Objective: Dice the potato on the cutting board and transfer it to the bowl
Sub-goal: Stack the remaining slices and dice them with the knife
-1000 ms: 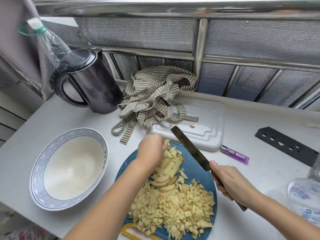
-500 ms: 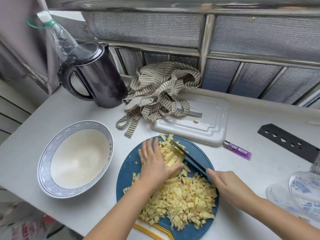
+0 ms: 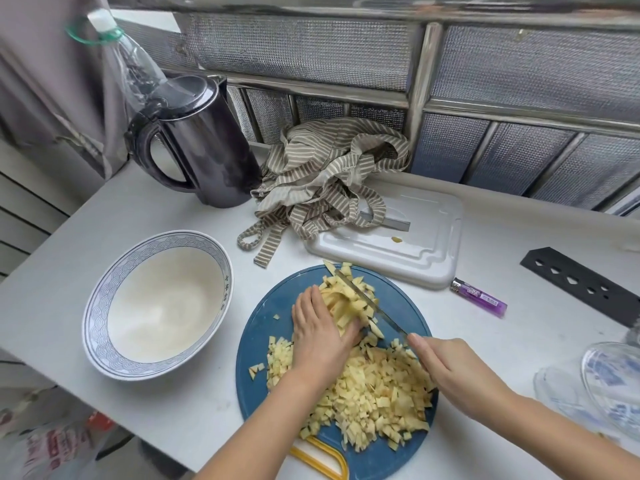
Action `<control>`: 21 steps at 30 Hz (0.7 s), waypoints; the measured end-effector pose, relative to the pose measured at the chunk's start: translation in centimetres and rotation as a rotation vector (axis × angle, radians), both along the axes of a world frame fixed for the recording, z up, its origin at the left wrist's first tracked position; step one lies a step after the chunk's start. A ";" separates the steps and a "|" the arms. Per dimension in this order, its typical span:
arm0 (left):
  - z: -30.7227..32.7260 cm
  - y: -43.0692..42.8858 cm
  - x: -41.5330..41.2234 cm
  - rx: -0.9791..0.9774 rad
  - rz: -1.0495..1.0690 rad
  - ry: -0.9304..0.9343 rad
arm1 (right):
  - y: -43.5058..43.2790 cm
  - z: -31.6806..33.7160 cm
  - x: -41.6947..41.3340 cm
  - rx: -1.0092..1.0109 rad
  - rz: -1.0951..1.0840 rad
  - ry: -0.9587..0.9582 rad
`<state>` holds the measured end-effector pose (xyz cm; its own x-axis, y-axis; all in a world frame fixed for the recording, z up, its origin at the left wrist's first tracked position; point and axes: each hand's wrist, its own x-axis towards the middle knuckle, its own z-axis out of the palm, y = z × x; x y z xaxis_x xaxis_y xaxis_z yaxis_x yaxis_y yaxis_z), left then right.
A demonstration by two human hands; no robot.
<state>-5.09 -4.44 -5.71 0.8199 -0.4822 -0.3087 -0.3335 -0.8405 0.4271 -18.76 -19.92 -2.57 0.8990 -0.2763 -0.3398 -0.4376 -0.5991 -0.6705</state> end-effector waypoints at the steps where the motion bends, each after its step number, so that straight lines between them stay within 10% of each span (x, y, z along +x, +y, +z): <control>1: -0.1 0.0 0.0 -0.015 0.008 0.001 | 0.3 0.3 0.3 -0.016 0.012 -0.016; 21: 0.5 -0.6 -0.1 0.153 0.013 0.069 | 0.2 1.0 4.1 -0.008 0.127 0.195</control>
